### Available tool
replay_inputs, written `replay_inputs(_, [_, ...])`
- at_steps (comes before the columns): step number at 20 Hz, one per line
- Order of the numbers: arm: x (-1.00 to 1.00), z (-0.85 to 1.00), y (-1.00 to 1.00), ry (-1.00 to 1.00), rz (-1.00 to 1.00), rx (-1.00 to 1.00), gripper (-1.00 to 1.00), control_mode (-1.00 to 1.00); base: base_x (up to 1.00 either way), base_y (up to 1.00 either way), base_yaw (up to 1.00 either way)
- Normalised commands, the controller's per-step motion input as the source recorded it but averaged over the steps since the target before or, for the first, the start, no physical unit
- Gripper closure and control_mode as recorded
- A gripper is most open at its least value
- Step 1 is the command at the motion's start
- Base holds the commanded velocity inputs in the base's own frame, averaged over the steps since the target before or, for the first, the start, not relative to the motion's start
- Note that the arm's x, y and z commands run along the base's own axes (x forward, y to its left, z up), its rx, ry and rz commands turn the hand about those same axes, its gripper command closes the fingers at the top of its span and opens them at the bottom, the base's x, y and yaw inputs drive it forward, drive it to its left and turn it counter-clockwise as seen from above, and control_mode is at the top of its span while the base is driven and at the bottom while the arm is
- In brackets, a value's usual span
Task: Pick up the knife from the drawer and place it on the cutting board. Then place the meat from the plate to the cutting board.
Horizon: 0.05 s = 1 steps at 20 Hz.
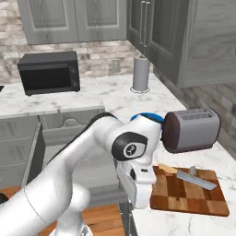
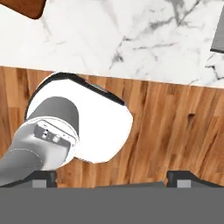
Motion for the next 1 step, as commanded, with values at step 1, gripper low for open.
replay_inputs(1, [-0.14, 0.63, 0.55, 0.0, 0.0, -0.14, -1.0, -1.0, 0.0, 0.0, 0.0])
